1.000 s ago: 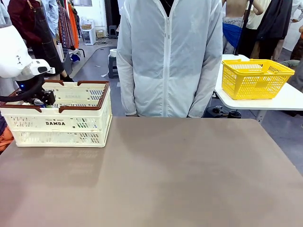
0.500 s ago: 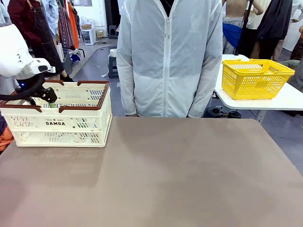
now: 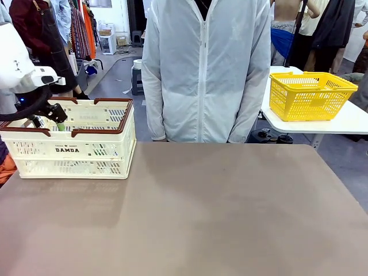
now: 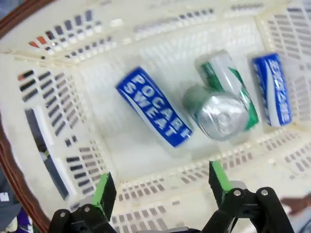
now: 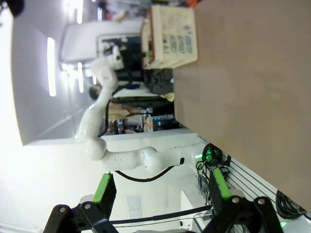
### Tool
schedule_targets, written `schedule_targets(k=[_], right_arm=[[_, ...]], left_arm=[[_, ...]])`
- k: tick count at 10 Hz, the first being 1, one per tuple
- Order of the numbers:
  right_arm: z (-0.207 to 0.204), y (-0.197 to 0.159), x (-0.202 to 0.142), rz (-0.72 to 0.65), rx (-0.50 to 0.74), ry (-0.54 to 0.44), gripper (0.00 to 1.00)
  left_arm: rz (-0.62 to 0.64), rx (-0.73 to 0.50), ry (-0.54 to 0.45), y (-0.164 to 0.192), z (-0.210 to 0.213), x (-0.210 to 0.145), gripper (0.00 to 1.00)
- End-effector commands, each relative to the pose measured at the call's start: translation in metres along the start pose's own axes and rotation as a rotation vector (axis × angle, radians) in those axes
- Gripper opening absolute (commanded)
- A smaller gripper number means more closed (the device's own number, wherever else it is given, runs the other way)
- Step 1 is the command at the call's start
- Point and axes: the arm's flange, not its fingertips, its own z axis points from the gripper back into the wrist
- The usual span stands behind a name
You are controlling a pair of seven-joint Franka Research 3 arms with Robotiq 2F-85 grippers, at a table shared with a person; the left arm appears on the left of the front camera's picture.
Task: Place the drinks into the Shopping basket.
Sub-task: Pick up one drink and place it into the Shopping basket.
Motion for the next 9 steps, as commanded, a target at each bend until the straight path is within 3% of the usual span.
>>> schedule_targets(k=[1,2,3,4,5,6,9], right_arm=[[0.002,0.004,-0.001,-0.014,-0.002,0.008,1.00],[0.002,0.004,-0.001,-0.014,-0.002,0.008,1.00],[0.002,0.004,-0.001,-0.014,-0.002,0.008,1.00],[0.002,0.004,-0.001,-0.014,-0.002,0.008,1.00],[0.002,0.004,-0.001,-0.014,-0.002,0.008,1.00],[0.002,0.004,-0.001,-0.014,-0.002,0.008,1.00],[0.002,0.004,-0.001,-0.014,-0.002,0.008,1.00]], left_arm=[[-0.084,-0.166,0.052,-0.003,0.032,-0.051,1.00],[-0.054,-0.284,0.025,-0.001,0.055,-0.079,1.00],[0.138,-0.437,-0.071,0.000,0.080,-0.119,1.00],[0.180,-0.600,-0.100,0.006,0.091,-0.149,1.00],[0.115,-0.798,-0.213,0.022,0.103,-0.183,1.00],[0.165,-0.933,-0.396,0.037,0.110,-0.208,1.00],[0.049,-1.146,-0.396,0.067,0.105,-0.218,1.00]])
